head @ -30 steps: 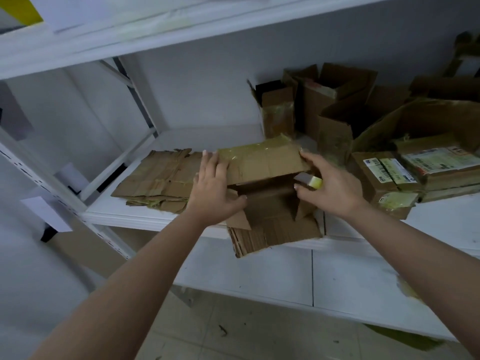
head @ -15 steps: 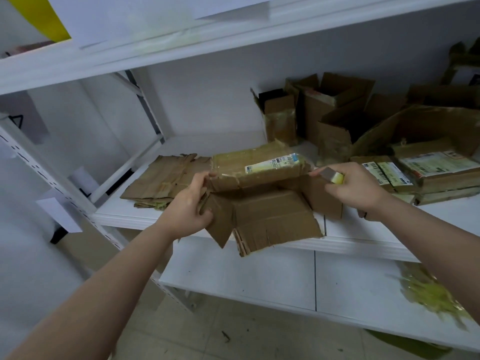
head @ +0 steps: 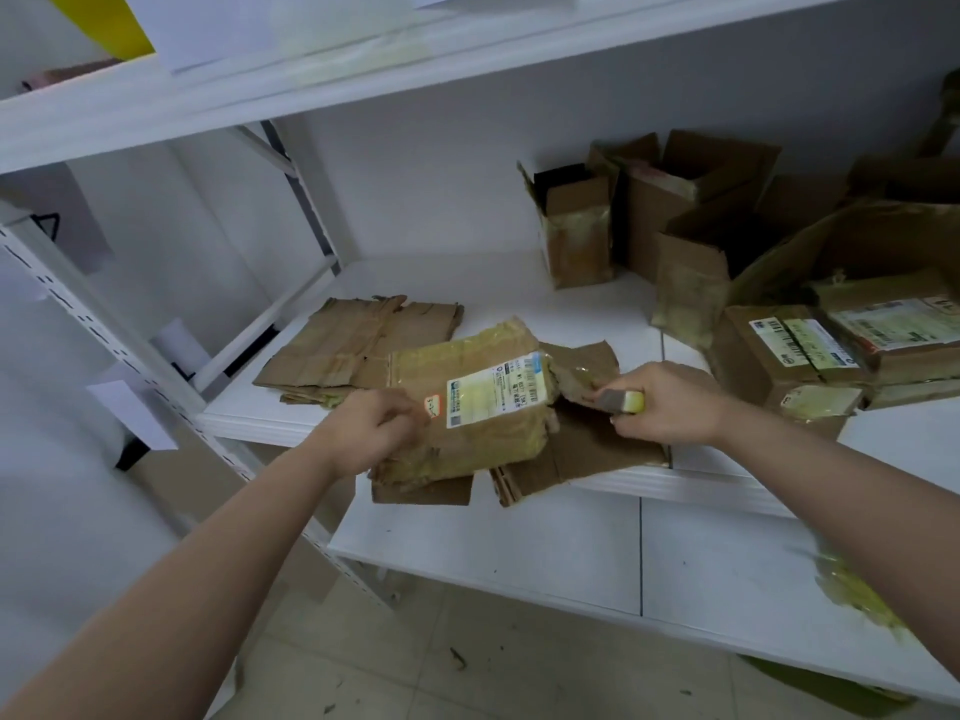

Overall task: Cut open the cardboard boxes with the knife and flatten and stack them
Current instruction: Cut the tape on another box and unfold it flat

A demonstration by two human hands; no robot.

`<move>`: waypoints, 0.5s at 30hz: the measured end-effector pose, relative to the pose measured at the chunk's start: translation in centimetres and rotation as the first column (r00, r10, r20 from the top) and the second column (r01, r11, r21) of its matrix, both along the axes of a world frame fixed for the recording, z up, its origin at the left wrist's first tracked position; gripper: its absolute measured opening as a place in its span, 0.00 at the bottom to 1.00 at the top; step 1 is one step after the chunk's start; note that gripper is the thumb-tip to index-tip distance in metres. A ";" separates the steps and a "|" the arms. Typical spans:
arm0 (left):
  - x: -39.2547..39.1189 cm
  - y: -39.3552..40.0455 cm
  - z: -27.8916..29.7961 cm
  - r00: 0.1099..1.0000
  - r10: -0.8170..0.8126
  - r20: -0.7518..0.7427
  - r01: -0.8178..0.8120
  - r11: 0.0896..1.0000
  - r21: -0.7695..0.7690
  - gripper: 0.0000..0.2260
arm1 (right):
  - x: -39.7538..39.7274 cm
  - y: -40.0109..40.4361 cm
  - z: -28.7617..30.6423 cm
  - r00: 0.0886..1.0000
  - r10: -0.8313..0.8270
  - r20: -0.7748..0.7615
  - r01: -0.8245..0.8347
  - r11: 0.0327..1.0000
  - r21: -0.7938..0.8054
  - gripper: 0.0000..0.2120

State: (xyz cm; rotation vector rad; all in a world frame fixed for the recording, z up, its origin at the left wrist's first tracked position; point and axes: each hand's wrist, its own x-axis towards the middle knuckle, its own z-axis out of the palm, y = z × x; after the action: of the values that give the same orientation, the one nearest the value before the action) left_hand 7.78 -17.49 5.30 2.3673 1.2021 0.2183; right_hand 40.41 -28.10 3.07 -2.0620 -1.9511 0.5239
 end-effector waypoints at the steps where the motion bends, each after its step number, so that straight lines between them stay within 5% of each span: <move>1: 0.4 0.1 -0.3 0.998 0.046 0.034 -0.048 0.998 0.043 0.24 | -0.3 0.2 -0.3 0.999 0.020 0.027 -0.019 1.000 -0.024 0.14; 5: 2.5 0.7 -2.6 0.948 0.318 -0.023 -0.315 0.944 0.096 0.31 | -0.9 0.7 -1.0 0.993 0.089 0.083 -0.081 0.992 -0.094 0.14; 8: 3.2 0.8 -4.4 0.911 0.412 -0.030 -0.411 0.911 0.028 0.35 | -1.1 0.6 -1.2 0.971 0.194 0.137 -0.165 0.966 -0.197 0.31; 10: 3.3 0.8 -5.4 0.907 0.421 -0.023 -0.420 0.907 0.025 0.37 | -1.1 0.2 -1.4 0.984 0.176 0.029 -0.166 0.961 -0.223 0.35; 15: 4.4 0.3 -6.7 0.937 0.347 -0.051 -0.338 0.932 0.133 0.36 | 0.4 1.0 -0.9 0.952 0.003 -0.307 -0.049 0.989 -0.140 0.21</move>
State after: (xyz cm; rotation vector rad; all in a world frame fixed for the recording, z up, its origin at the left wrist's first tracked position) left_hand 12.13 -17.17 -1.40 2.2675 1.6806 0.3292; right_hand 40.81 -27.14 2.14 -1.8999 -1.8047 0.9578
